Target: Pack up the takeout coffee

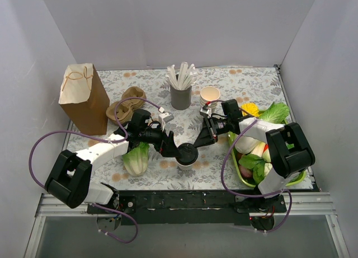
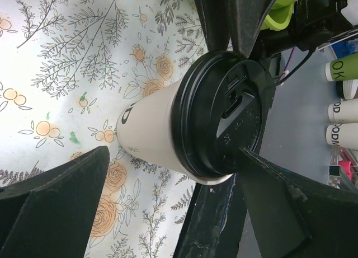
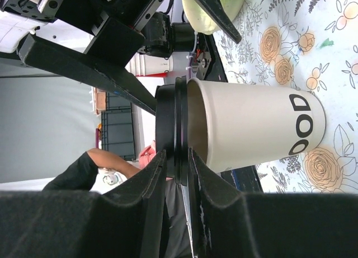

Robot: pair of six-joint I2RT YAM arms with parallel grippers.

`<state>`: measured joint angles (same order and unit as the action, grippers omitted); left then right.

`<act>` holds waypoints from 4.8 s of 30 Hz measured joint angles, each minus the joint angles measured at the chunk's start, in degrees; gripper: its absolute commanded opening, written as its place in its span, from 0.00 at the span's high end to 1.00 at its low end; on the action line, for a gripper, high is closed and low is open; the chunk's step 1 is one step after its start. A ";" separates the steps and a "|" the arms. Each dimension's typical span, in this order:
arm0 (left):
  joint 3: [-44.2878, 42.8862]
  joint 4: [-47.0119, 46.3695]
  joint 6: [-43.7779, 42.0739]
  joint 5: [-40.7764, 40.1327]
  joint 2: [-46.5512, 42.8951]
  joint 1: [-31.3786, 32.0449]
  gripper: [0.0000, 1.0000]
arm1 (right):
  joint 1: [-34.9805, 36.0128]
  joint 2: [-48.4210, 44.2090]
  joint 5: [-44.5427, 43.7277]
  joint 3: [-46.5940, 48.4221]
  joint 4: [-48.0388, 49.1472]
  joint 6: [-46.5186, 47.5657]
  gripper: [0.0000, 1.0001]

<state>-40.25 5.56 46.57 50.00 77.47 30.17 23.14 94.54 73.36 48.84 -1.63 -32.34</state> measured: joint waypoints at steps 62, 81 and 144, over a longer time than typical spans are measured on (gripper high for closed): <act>-0.74 -1.33 1.86 -0.09 1.62 0.00 0.02 | 1.33 1.40 -5.68 1.95 -11.37 14.45 0.11; -0.76 -1.36 1.86 -0.09 2.01 0.00 0.02 | 1.38 1.40 -5.51 1.18 -10.40 14.01 0.09; 5.16 -17.11 3.45 6.78 6.80 -0.24 0.02 | 3.13 5.01 -4.07 2.78 -16.96 28.02 0.27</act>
<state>-35.09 -11.55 50.02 56.77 84.27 29.93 26.26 99.55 69.30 51.62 -18.59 -4.32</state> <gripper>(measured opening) 0.981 0.729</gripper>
